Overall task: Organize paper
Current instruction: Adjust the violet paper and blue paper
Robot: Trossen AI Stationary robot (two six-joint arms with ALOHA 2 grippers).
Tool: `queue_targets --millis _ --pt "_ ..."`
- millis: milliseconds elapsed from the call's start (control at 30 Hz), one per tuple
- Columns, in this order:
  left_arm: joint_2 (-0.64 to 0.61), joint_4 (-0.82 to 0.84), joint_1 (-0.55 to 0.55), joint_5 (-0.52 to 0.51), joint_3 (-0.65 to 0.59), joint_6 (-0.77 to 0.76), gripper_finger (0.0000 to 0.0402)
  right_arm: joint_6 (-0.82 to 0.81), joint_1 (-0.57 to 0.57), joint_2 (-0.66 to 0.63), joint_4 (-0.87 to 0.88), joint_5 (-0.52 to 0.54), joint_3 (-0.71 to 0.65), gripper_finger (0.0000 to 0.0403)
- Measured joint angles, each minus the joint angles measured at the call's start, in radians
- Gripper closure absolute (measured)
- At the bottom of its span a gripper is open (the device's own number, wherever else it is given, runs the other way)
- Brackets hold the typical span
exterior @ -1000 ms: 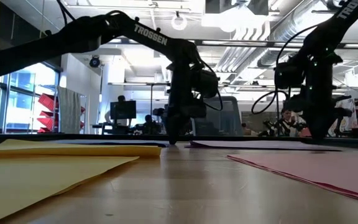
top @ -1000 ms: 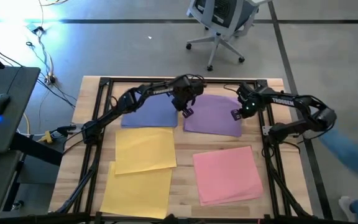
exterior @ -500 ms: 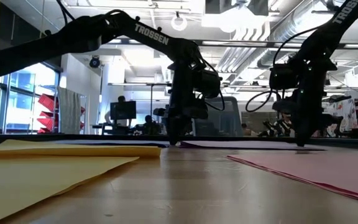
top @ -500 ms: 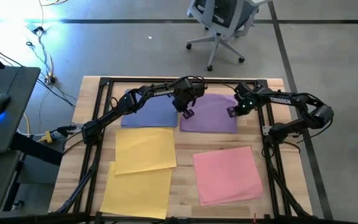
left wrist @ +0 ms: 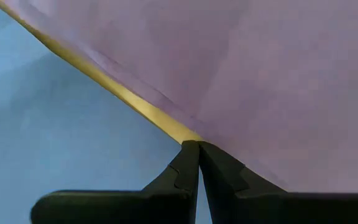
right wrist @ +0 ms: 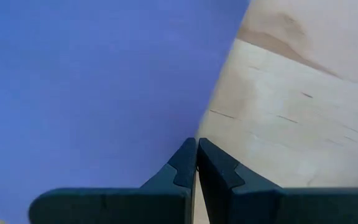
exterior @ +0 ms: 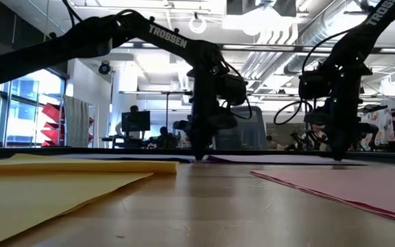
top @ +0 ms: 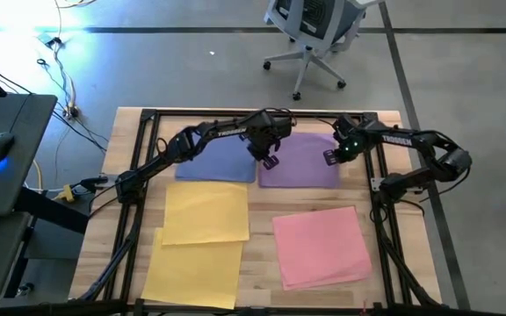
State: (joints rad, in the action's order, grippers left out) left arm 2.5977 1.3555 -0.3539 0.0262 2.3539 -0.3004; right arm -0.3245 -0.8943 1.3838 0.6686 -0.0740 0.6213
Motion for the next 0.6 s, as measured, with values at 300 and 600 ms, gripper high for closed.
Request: queue_targets --millis 300,600 --pt "-0.002 -0.046 0.005 0.004 0.0 -0.025 0.0402 0.011 -0.016 0.0 0.001 -0.028 0.006 0.0403" --pt "-0.008 -0.095 0.011 0.002 0.001 -0.015 0.0401 0.012 -0.016 -0.001 -0.027 -0.056 0.006 0.0403"
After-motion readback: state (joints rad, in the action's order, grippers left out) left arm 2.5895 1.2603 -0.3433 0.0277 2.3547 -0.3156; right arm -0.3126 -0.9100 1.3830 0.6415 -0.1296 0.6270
